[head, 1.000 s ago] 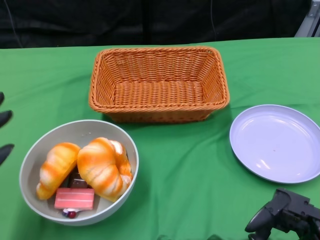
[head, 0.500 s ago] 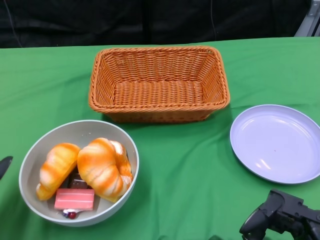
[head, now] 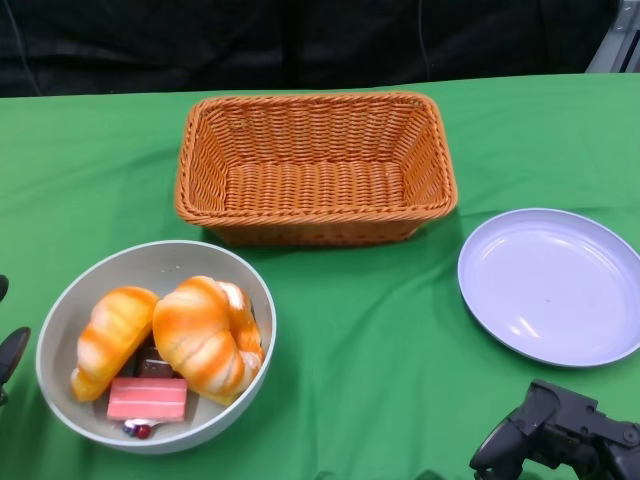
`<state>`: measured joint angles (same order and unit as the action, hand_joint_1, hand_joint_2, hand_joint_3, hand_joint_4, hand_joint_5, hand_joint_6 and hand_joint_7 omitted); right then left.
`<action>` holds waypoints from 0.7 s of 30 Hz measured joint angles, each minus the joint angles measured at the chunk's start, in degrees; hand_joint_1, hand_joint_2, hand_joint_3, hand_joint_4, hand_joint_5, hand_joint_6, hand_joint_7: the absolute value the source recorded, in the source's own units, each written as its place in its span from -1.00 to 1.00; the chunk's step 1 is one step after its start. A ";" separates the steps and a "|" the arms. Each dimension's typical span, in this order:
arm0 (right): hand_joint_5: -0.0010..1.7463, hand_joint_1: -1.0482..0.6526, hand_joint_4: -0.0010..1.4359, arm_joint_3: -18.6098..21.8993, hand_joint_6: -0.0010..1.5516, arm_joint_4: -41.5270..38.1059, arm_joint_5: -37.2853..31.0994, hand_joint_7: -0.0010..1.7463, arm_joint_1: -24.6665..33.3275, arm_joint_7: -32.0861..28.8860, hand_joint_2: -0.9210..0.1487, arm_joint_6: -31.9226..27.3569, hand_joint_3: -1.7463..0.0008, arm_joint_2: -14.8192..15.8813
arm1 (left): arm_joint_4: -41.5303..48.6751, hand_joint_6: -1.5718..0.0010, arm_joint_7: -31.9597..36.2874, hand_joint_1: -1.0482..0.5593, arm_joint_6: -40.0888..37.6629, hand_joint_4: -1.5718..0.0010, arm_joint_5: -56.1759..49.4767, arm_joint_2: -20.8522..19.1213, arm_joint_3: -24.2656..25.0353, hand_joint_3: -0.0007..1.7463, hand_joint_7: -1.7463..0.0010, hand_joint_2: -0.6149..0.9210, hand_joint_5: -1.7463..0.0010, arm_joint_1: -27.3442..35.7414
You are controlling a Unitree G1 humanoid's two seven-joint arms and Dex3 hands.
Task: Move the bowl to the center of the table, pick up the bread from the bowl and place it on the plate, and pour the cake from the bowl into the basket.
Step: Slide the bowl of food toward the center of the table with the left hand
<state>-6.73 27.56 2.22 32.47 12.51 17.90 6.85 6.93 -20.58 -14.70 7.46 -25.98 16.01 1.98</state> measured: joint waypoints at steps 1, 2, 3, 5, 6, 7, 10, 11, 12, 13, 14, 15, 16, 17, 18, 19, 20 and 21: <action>0.78 -0.01 0.01 0.00 -0.08 0.00 0.00 0.37 -0.03 -0.07 -0.43 0.00 0.15 0.00 | -0.62 0.97 0.00 -0.81 -0.86 1.00 0.03 -0.05 -0.02 -0.14 1.00 1.00 1.00 0.00; 0.78 -0.02 0.00 -0.01 -0.08 0.00 0.00 0.37 -0.05 -0.11 -0.42 0.00 0.15 0.01 | -1.50 0.98 -0.60 -0.83 -2.64 1.00 1.31 -0.08 0.23 -0.14 1.00 1.00 1.00 0.01; 0.77 -0.02 0.00 -0.02 -0.08 0.00 0.01 0.37 -0.06 -0.13 -0.42 0.01 0.15 0.01 | -2.63 0.99 -1.72 -0.84 -5.36 1.00 3.33 -0.13 0.64 -0.14 1.00 1.00 1.00 0.05; 0.77 -0.02 0.00 -0.04 -0.09 0.00 0.01 0.37 -0.12 -0.13 -0.43 0.01 0.15 0.02 | -5.09 1.00 -3.75 -0.85 -10.62 1.00 7.20 -0.13 1.21 -0.14 1.00 1.00 1.00 0.20; 0.76 -0.02 -0.01 -0.05 -0.09 0.00 0.00 0.37 -0.13 -0.13 -0.43 0.02 0.15 0.03 | -6.30 1.00 -4.45 -0.85 -12.83 1.00 8.75 -0.16 1.42 -0.14 1.00 1.00 1.00 0.30; 0.76 -0.03 -0.01 -0.06 -0.09 0.00 0.00 0.36 -0.14 -0.13 -0.43 0.02 0.15 0.03 | -7.39 1.00 -4.97 -0.85 -14.89 1.00 9.83 -0.30 1.52 -0.14 1.00 1.00 1.00 0.45; 0.76 -0.03 -0.01 -0.06 -0.09 0.00 0.00 0.37 -0.13 -0.13 -0.43 0.03 0.15 0.04 | -8.63 1.00 -5.31 -0.85 -17.71 1.00 11.29 -0.69 1.68 -0.13 1.00 1.00 1.00 0.73; 0.76 -0.03 -0.01 -0.07 -0.09 -0.01 0.01 0.36 -0.15 -0.13 -0.43 0.04 0.16 0.05 | -9.67 1.00 -5.33 -0.83 -19.50 1.00 12.19 -0.75 1.98 -0.15 1.00 1.00 1.00 0.93; 0.76 -0.03 -0.01 -0.08 -0.09 -0.02 0.01 0.36 -0.16 -0.13 -0.43 0.05 0.16 0.05 | -11.07 1.00 -5.38 -0.83 -21.88 1.00 13.70 -0.84 2.60 -0.15 1.00 1.00 1.00 1.20; 0.76 -0.03 -0.01 -0.08 -0.09 -0.06 0.02 0.36 -0.17 -0.13 -0.43 0.05 0.16 0.05 | -12.74 1.00 -5.55 -0.82 -24.29 1.00 15.03 -1.03 3.05 -0.16 1.00 1.00 1.00 1.42; 0.76 -0.01 0.00 -0.10 -0.09 -0.12 0.01 0.36 -0.24 -0.13 -0.43 0.06 0.16 0.05 | -14.46 1.00 -5.73 -0.82 -26.64 1.00 16.70 -1.12 3.56 -0.16 1.00 1.00 1.00 1.65; 0.76 0.00 0.00 -0.10 -0.09 -0.13 0.01 0.36 -0.28 -0.14 -0.43 0.06 0.16 0.04 | -15.94 1.00 -6.14 -0.82 -28.76 1.00 18.40 -1.20 4.05 -0.16 1.00 1.00 1.00 1.96; 0.76 0.00 0.00 -0.10 -0.08 -0.14 0.00 0.36 -0.31 -0.15 -0.43 0.06 0.16 0.04 | -16.95 1.00 -6.29 -0.81 -30.28 1.00 19.41 -1.24 4.47 -0.17 1.00 1.00 1.00 2.22; 0.76 -0.01 0.00 -0.10 -0.08 -0.18 -0.06 0.36 -0.36 -0.18 -0.43 0.09 0.16 0.04 | -17.91 1.00 -6.39 -0.81 -31.79 1.00 20.58 -1.33 4.92 -0.17 1.00 1.00 1.00 2.64; 0.75 -0.01 0.01 -0.10 -0.08 -0.24 -0.20 0.36 -0.37 -0.24 -0.43 0.21 0.16 0.04 | -19.20 1.00 -6.56 -0.81 -33.22 1.00 21.73 -1.51 5.09 -0.17 1.00 1.00 1.00 3.27; 0.75 -0.01 0.01 -0.10 -0.08 -0.34 -0.39 0.35 -0.37 -0.31 -0.42 0.42 0.16 0.04 | -20.16 1.00 -7.04 -0.81 -34.41 1.00 22.89 -1.66 5.12 -0.17 1.00 1.00 1.00 3.70; 0.75 -0.01 0.01 -0.11 -0.08 -0.41 -0.55 0.35 -0.43 -0.34 -0.43 0.57 0.15 0.04 | -21.28 1.00 -7.38 -0.81 -35.68 1.00 23.97 -1.69 5.12 -0.18 1.00 1.00 1.00 4.15; 0.75 -0.01 0.01 -0.11 -0.08 -0.46 -0.59 0.35 -0.48 -0.34 -0.43 0.61 0.15 0.04 | -22.33 1.00 -7.47 -0.81 -36.79 1.00 24.92 -1.69 5.09 -0.18 1.00 1.00 1.00 4.56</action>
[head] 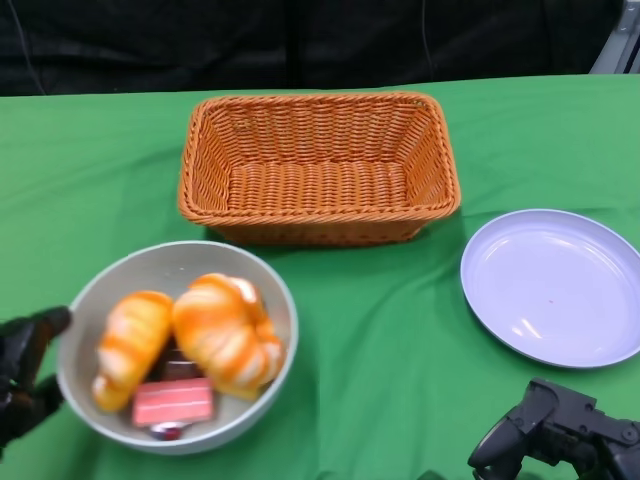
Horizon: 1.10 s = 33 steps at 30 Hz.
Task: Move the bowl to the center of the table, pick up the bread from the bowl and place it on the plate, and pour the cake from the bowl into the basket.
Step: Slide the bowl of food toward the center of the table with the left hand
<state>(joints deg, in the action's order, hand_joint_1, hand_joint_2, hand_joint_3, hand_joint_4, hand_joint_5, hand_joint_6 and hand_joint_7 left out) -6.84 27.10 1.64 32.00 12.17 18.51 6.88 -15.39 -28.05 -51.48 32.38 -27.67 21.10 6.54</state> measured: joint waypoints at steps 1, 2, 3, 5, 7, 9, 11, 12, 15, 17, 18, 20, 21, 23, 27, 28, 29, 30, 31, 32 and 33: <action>0.75 -0.01 0.01 -0.02 -0.08 -0.08 0.00 0.35 -0.04 0.00 -0.43 0.01 0.16 0.00 | -1.02 1.00 -0.04 -0.80 -1.10 1.00 0.67 0.01 -0.01 -0.19 1.00 1.00 1.00 0.30; 0.75 -0.01 0.01 -0.03 -0.08 -0.18 0.00 0.35 -0.04 0.00 -0.43 0.01 0.16 0.00 | -1.96 1.00 -0.03 -0.80 -2.25 1.00 1.64 0.01 0.03 -0.19 1.00 1.00 1.00 0.54; 0.75 -0.01 0.01 -0.05 -0.08 -0.27 0.00 0.35 -0.04 0.00 -0.43 0.01 0.16 -0.01 | -2.79 1.00 -0.03 -0.79 -3.10 1.00 2.40 0.02 0.04 -0.20 1.00 1.00 1.00 0.71; 0.75 -0.03 0.01 -0.11 -0.08 -0.46 -0.14 0.35 -0.08 -0.06 -0.44 0.06 0.16 -0.01 | -3.62 1.00 -0.03 -0.79 -4.45 1.00 3.96 0.04 0.08 -0.20 1.00 1.00 1.00 0.75; 0.75 -0.03 0.02 -0.12 -0.07 -0.76 -0.38 0.35 -0.19 -0.22 -0.44 0.32 0.17 -0.02 | -3.83 1.00 -0.03 -0.79 -5.61 1.00 4.93 0.04 0.06 -0.21 1.00 1.00 1.00 0.76; 0.75 -0.04 0.02 -0.13 -0.07 -0.98 -0.49 0.36 -0.27 -0.30 -0.45 0.54 0.17 -0.02 | -4.05 1.00 -0.02 -0.79 -6.64 1.00 5.95 0.03 0.07 -0.21 1.00 1.00 1.00 0.76; 0.75 -0.05 0.02 -0.21 -0.07 -1.03 -0.54 0.36 -0.43 -0.32 -0.45 0.78 0.18 -0.02 | -4.17 1.00 -0.01 -0.78 -7.93 1.00 7.26 0.04 0.20 -0.21 1.00 1.00 1.00 0.75; 0.75 -0.05 0.02 -0.25 -0.08 -1.03 -0.56 0.36 -0.48 -0.34 -0.46 0.84 0.18 -0.03 | -4.18 1.00 -0.01 -0.78 -8.69 1.00 8.19 0.04 0.30 -0.21 1.00 1.00 1.00 0.75; 0.75 -0.06 0.01 -0.36 -0.08 -1.03 -0.58 0.36 -0.55 -0.37 -0.47 0.85 0.19 -0.03 | -4.39 1.00 0.01 -0.78 -9.75 1.00 9.66 0.11 0.24 -0.22 1.00 1.00 1.00 0.79; 0.75 -0.06 0.01 -0.43 -0.09 -1.07 -0.57 0.36 -0.62 -0.36 -0.48 0.85 0.21 -0.03 | -5.36 1.00 0.21 -0.78 -9.72 1.00 9.56 0.08 -0.41 -0.22 1.00 1.00 1.00 0.97; 0.75 -0.05 0.01 -0.48 -0.09 -1.12 -0.56 0.36 -0.69 -0.36 -0.49 0.85 0.21 -0.03 | -5.86 1.00 0.29 -0.79 -9.71 1.00 9.29 0.05 -0.95 -0.22 1.00 1.00 1.00 1.07; 0.75 -0.05 0.01 -0.53 -0.09 -1.19 -0.55 0.36 -0.82 -0.36 -0.50 0.85 0.22 -0.03 | -6.18 1.00 0.36 -0.79 -9.71 1.00 9.00 0.05 -1.90 -0.21 1.00 1.00 1.00 1.20; 0.75 -0.06 0.01 -0.54 -0.10 -1.23 -0.56 0.36 -0.82 -0.36 -0.50 0.86 0.23 -0.03 | -6.35 1.00 0.35 -0.79 -9.64 1.00 8.78 -0.04 -2.32 -0.19 1.00 1.00 1.00 1.22; 0.75 -0.06 0.01 -0.62 -0.10 -1.46 -0.58 0.36 -0.93 -0.37 -0.51 0.91 0.24 -0.04 | -6.60 1.00 0.33 -0.78 -9.41 1.00 8.41 -0.50 -3.30 -0.18 1.00 1.00 1.00 1.22; 0.75 -0.06 0.02 -0.78 -0.10 -1.91 -0.68 0.36 -1.10 -0.39 -0.53 1.12 0.25 -0.06 | -6.69 1.00 0.33 -0.77 -8.61 1.00 7.31 -1.07 -5.78 -0.18 1.00 1.00 1.00 1.13; 0.75 -0.06 0.02 -0.81 -0.10 -2.01 -0.70 0.36 -1.11 -0.40 -0.53 1.13 0.25 -0.05 | -6.67 1.00 0.33 -0.77 -8.58 1.00 7.17 -1.07 -6.13 -0.18 1.00 1.00 1.00 1.06; 0.75 -0.06 0.02 -0.87 -0.10 -2.12 -0.70 0.36 -1.13 -0.40 -0.53 1.17 0.25 -0.06 | -6.67 1.00 0.40 -0.75 -8.46 1.00 6.86 -1.03 -6.34 -0.18 1.00 1.00 1.00 1.04; 0.75 -0.05 0.02 -0.95 -0.10 -2.26 -0.70 0.36 -1.14 -0.41 -0.53 1.25 0.25 -0.06 | -6.68 1.00 0.95 -0.74 -8.09 1.00 6.46 -0.89 -6.39 -0.18 1.00 1.00 1.00 1.03; 0.75 -0.05 0.02 -1.01 -0.10 -2.37 -0.70 0.36 -1.14 -0.42 -0.53 1.35 0.25 -0.07 | -6.69 1.00 1.68 -0.74 -7.62 1.00 6.01 -0.73 -6.39 -0.19 1.00 1.00 1.00 1.01; 0.74 -0.05 0.02 -1.04 -0.10 -2.45 -0.70 0.36 -1.14 -0.42 -0.54 1.43 0.25 -0.07 | -6.73 1.00 2.35 -0.73 -7.25 1.00 5.61 -0.62 -6.38 -0.19 1.00 1.00 1.00 0.99; 0.74 -0.05 0.02 -1.05 -0.10 -2.47 -0.70 0.36 -1.14 -0.44 -0.54 1.46 0.25 -0.07 | -6.88 1.00 2.90 -0.73 -6.86 1.00 5.07 -0.53 -6.39 -0.19 1.00 1.00 1.00 1.00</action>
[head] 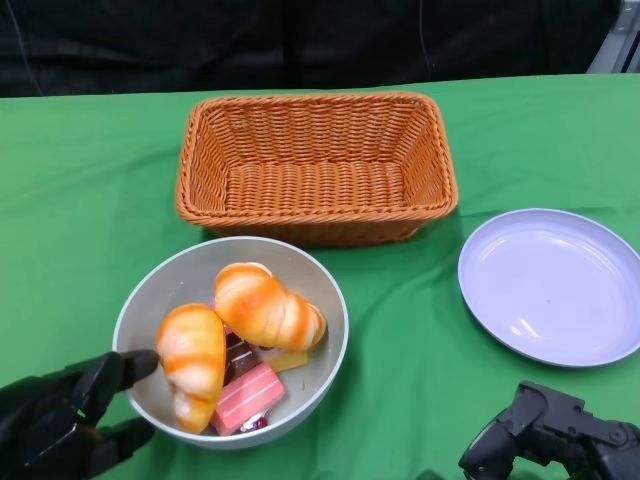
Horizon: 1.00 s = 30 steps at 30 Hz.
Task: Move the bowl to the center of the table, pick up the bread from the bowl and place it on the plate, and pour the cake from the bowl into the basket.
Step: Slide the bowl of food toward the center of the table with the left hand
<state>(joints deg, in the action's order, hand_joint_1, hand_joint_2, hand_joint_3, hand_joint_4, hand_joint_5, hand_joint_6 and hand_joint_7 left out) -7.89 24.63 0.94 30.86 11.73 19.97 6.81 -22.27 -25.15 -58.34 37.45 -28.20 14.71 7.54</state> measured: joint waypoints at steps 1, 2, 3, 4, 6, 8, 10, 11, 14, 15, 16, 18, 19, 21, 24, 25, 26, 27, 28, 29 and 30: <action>0.74 -0.05 0.02 0.00 -0.10 0.00 0.00 0.36 0.00 -0.01 -0.54 0.00 0.26 0.00 | -0.27 1.00 0.47 -0.73 0.43 1.00 -0.67 0.03 0.00 -0.19 1.00 1.00 1.00 0.00; 0.74 -0.05 0.02 0.00 -0.10 0.00 0.00 0.36 0.01 -0.04 -0.54 0.00 0.26 0.00 | -0.54 1.00 0.85 -0.73 0.90 1.00 -1.10 0.03 0.03 -0.19 1.00 1.00 1.00 0.00; 0.73 -0.05 0.02 0.00 -0.09 0.00 -0.01 0.36 0.02 -0.06 -0.54 0.00 0.26 0.00 | -0.86 1.00 1.19 -0.74 1.20 1.00 -1.28 0.03 0.11 -0.19 1.00 1.00 1.00 0.00; 0.73 -0.04 0.02 0.00 -0.09 0.01 -0.02 0.36 0.02 -0.09 -0.54 0.00 0.26 0.00 | -1.14 1.00 1.39 -0.75 1.33 1.00 -1.32 0.04 0.31 -0.21 1.00 1.00 1.00 0.00; 0.73 -0.03 0.02 -0.01 -0.09 0.03 -0.04 0.35 0.05 -0.33 -0.53 0.00 0.26 0.00 | -1.42 1.00 1.61 -0.76 1.41 1.00 -1.31 0.05 1.16 -0.22 1.00 1.00 1.00 0.00; 0.73 -0.03 0.02 -0.02 -0.08 0.04 -0.04 0.35 0.10 -0.43 -0.53 0.00 0.25 0.00 | -1.70 1.00 1.90 -0.76 1.57 1.00 -1.31 0.05 1.93 -0.23 1.00 1.00 1.00 0.00; 0.73 -0.05 0.02 -0.10 -0.09 0.05 -0.06 0.35 0.09 -0.44 -0.53 0.00 0.25 0.00 | -2.38 1.00 1.90 -0.76 1.69 1.00 -1.31 0.05 2.39 -0.24 1.00 1.00 1.00 0.05; 0.73 -0.05 0.02 -0.15 -0.09 0.05 -0.13 0.35 0.09 -0.45 -0.53 0.00 0.25 0.00 | -2.96 1.00 1.90 -0.76 1.99 1.00 -1.36 0.00 2.85 -0.24 1.00 1.00 1.00 0.11; 0.74 -0.07 0.02 -0.21 -0.09 0.04 -0.73 0.35 0.07 -0.45 -0.54 0.00 0.25 0.01 | -4.09 1.00 1.89 -0.77 3.26 1.00 -1.61 -0.70 4.47 -0.23 1.00 1.00 1.00 0.19; 0.74 -0.06 0.02 -0.22 -0.09 0.05 -0.79 0.35 0.06 -0.46 -0.54 0.00 0.26 0.01 | -4.24 1.00 1.87 -0.77 3.60 1.00 -1.61 -0.85 4.91 -0.24 1.00 1.00 1.00 0.20; 0.74 -0.06 0.02 -0.22 -0.09 0.05 -0.84 0.35 0.06 -0.46 -0.54 0.00 0.26 0.01 | -4.27 1.00 1.87 -0.77 4.00 1.00 -1.62 -1.00 5.31 -0.24 1.00 1.00 1.00 0.20; 0.75 -0.06 0.02 -0.26 -0.09 0.05 -0.85 0.36 0.05 -0.46 -0.54 0.00 0.26 0.00 | -4.18 1.00 1.87 -0.77 4.52 1.00 -1.65 -1.21 5.87 -0.24 1.00 1.00 1.00 0.19; 0.75 -0.06 0.02 -0.30 -0.09 0.05 -0.85 0.36 0.05 -0.47 -0.54 0.00 0.26 0.00 | -4.01 1.00 1.87 -0.77 4.70 1.00 -1.68 -1.28 6.00 -0.25 1.00 1.00 1.00 0.19; 0.74 -0.06 0.01 -0.32 -0.09 0.04 -0.84 0.36 0.02 -0.47 -0.55 0.00 0.27 0.00 | -2.85 1.00 1.86 -0.77 5.65 1.00 -2.39 -1.32 5.85 -0.25 1.00 1.00 1.00 -0.10; 0.73 -0.08 0.02 -0.30 -0.09 0.00 -0.94 0.36 -0.03 -0.57 -0.56 0.00 0.29 0.01 | 0.25 1.00 1.88 -0.77 7.25 1.00 -4.14 -1.30 4.62 -0.25 1.00 1.00 1.00 -1.73; 0.73 -0.08 0.02 -0.31 -0.09 0.00 -1.02 0.36 -0.05 -0.59 -0.57 0.00 0.29 0.01 | 1.16 1.00 1.88 -0.76 7.53 1.00 -4.63 -1.26 4.14 -0.26 1.00 1.00 1.00 -2.45; 0.73 -0.07 0.02 -0.31 -0.09 -0.01 -1.08 0.36 -0.05 -0.64 -0.57 0.01 0.29 0.01 | 2.13 1.00 1.89 -0.75 7.81 1.00 -5.26 -1.15 3.70 -0.27 1.00 1.00 1.00 -3.17; 0.73 -0.07 0.02 -0.32 -0.09 -0.03 -1.10 0.36 -0.06 -0.67 -0.58 0.01 0.30 0.01 | 3.17 1.00 1.90 -0.74 8.09 1.00 -5.62 -0.99 3.41 -0.27 1.00 1.00 1.00 -3.92; 0.73 -0.07 0.02 -0.32 -0.09 -0.05 -1.12 0.36 -0.02 -0.74 -0.58 0.01 0.30 0.01 | 4.46 1.00 1.90 -0.73 8.46 1.00 -6.15 -0.87 2.82 -0.27 1.00 1.00 1.00 -4.88; 0.73 -0.06 0.02 -0.35 -0.10 -0.07 -1.17 0.36 -0.01 -0.81 -0.58 0.02 0.30 0.00 | 6.04 1.00 1.89 -0.73 8.95 1.00 -6.66 -0.77 2.04 -0.28 1.00 1.00 1.00 -5.87; 0.72 -0.06 0.02 -0.39 -0.10 -0.11 -1.23 0.36 -0.05 -0.86 -0.58 0.02 0.30 0.00 | 7.87 1.00 1.87 -0.74 9.49 1.00 -7.57 -0.56 1.09 -0.28 1.00 1.00 1.00 -6.97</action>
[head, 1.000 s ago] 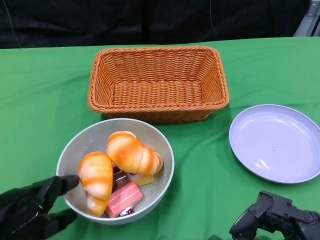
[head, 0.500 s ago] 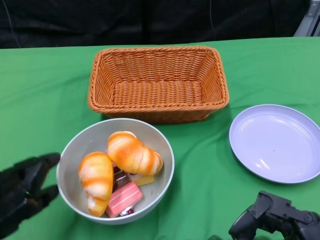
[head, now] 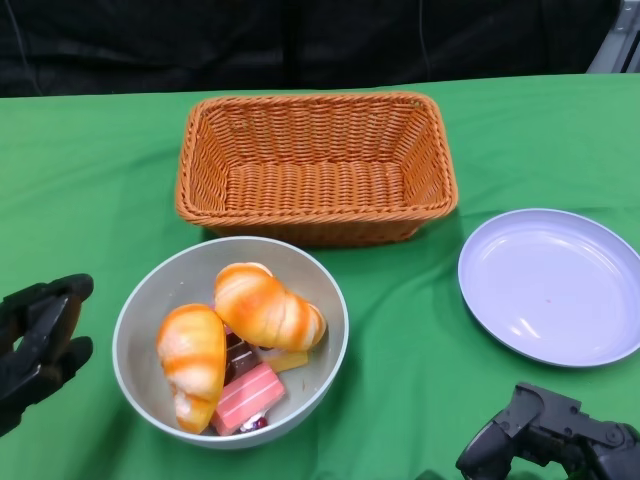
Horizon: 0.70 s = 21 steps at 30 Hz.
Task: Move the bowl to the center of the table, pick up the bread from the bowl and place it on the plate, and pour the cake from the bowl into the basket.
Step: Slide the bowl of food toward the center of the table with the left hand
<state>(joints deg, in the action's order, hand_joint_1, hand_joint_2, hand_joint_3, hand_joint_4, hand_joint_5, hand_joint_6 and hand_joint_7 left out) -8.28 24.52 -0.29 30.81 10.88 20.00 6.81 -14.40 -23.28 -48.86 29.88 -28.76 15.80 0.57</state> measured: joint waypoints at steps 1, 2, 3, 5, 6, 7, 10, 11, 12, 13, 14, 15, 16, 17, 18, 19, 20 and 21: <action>0.72 -0.05 0.02 -0.07 -0.10 -0.02 -0.07 0.36 -0.07 -0.02 -0.58 0.00 0.30 0.00 | 1.86 1.00 0.00 -0.74 0.47 1.00 -0.61 0.14 -0.89 -0.28 1.00 1.00 1.00 -0.83; 0.72 -0.06 0.02 -0.07 -0.10 -0.03 -0.11 0.36 -0.02 -0.06 -0.58 0.01 0.30 -0.01 | 3.55 1.00 -0.03 -0.74 0.96 1.00 -1.16 0.25 -1.69 -0.28 1.00 1.00 1.00 -1.60; 0.72 -0.06 0.02 -0.10 -0.10 -0.05 -0.18 0.36 -0.01 -0.07 -0.58 0.01 0.30 0.00 | 5.17 1.00 -0.06 -0.74 1.52 1.00 -1.85 0.42 -2.39 -0.28 1.00 1.00 1.00 -2.34; 0.73 -0.07 0.02 -0.12 -0.10 -0.06 -0.28 0.36 0.07 -0.11 -0.59 0.02 0.30 0.00 | 7.96 1.00 -0.08 -0.75 2.75 1.00 -2.92 0.59 -3.75 -0.28 1.00 1.00 1.00 -3.70; 0.73 -0.07 0.02 -0.13 -0.10 -0.07 -0.32 0.36 0.05 -0.10 -0.59 0.03 0.30 0.01 | 9.21 1.00 -0.07 -0.75 3.27 1.00 -3.48 0.82 -4.37 -0.28 1.00 1.00 1.00 -4.45; 0.73 -0.08 0.02 -0.13 -0.10 -0.08 -0.34 0.37 0.02 -0.13 -0.59 0.08 0.31 0.00 | 10.66 1.00 -0.07 -0.75 3.87 1.00 -4.47 1.07 -5.16 -0.28 1.00 1.00 1.00 -5.27; 0.73 -0.08 0.02 -0.16 -0.11 -0.09 -0.38 0.37 -0.02 -0.15 -0.59 0.11 0.32 -0.01 | 14.71 0.98 -0.05 -0.73 4.67 1.00 -6.04 1.99 -6.78 -0.29 0.99 1.00 1.00 -7.58; 0.73 -0.08 0.02 -0.20 -0.11 -0.09 -0.41 0.37 -0.02 -0.18 -0.59 0.11 0.32 -0.02 | 16.02 0.98 -0.04 -0.73 4.88 1.00 -6.73 2.28 -7.26 -0.29 0.99 1.00 1.00 -8.36; 0.73 -0.08 0.02 -0.28 -0.11 -0.09 -0.44 0.37 -0.04 -0.19 -0.59 0.10 0.32 -0.02 | 17.15 0.97 -0.03 -0.73 4.99 1.00 -7.18 2.46 -7.64 -0.29 0.99 1.00 1.00 -9.12; 0.73 -0.07 0.02 -0.34 -0.11 -0.09 -0.46 0.37 -0.04 -0.21 -0.59 0.10 0.32 -0.04 | 18.08 0.97 -0.03 -0.72 5.18 1.00 -7.55 2.56 -7.84 -0.30 0.99 1.00 1.00 -9.67; 0.73 -0.07 0.02 -0.37 -0.11 -0.09 -0.49 0.36 -0.03 -0.25 -0.59 0.07 0.32 -0.04 | 18.98 0.98 -0.04 -0.72 5.52 1.00 -7.75 2.68 -8.04 -0.30 0.99 1.00 1.00 -10.21; 0.73 -0.07 0.02 -0.42 -0.11 -0.09 -0.50 0.36 -0.04 -0.27 -0.59 0.07 0.32 -0.05 | 19.86 0.98 -0.06 -0.72 6.02 1.00 -7.96 2.79 -8.27 -0.30 0.99 1.00 1.00 -10.62; 0.73 -0.07 0.02 -0.48 -0.11 -0.09 -0.50 0.36 -0.04 -0.28 -0.59 0.07 0.32 -0.05 | 20.59 0.98 -0.07 -0.72 6.42 1.00 -8.38 3.01 -8.43 -0.30 0.99 1.00 1.00 -10.95; 0.73 -0.08 0.01 -0.55 -0.11 -0.09 -0.50 0.36 -0.04 -0.28 -0.59 0.07 0.32 -0.05 | 21.14 0.99 -0.48 -0.72 6.98 1.00 -8.81 3.14 -8.58 -0.29 1.00 1.00 1.00 -11.08; 0.73 -0.08 0.01 -0.60 -0.11 -0.10 -0.50 0.36 -0.04 -0.27 -0.60 0.07 0.32 -0.05 | 21.55 0.99 -1.10 -0.72 7.44 1.00 -8.86 3.22 -8.66 -0.29 1.00 1.00 1.00 -11.09; 0.73 -0.09 0.01 -0.65 -0.11 -0.11 -0.50 0.36 -0.08 -0.27 -0.62 0.07 0.34 -0.05 | 21.99 1.00 -1.79 -0.72 8.00 1.00 -8.84 3.36 -8.72 -0.28 1.00 1.00 1.00 -11.10; 0.73 -0.09 0.01 -0.69 -0.11 -0.12 -0.49 0.36 -0.16 -0.27 -0.63 0.07 0.36 -0.05 | 22.33 1.00 -2.39 -0.71 8.30 1.00 -8.84 3.53 -8.74 -0.28 1.00 1.00 1.00 -11.10; 0.73 -0.09 0.01 -0.71 -0.11 -0.12 -0.49 0.36 -0.18 -0.27 -0.65 0.07 0.37 -0.05 | 22.40 0.99 -2.82 -0.71 8.33 0.99 -8.82 3.69 -8.74 -0.28 1.00 1.00 1.00 -11.10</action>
<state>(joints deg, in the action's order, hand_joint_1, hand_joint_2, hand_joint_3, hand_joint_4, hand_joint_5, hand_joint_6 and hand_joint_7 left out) -8.99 24.40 -0.79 30.63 10.60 20.07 6.76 8.00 -26.10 -40.53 21.07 -25.07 7.06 -10.53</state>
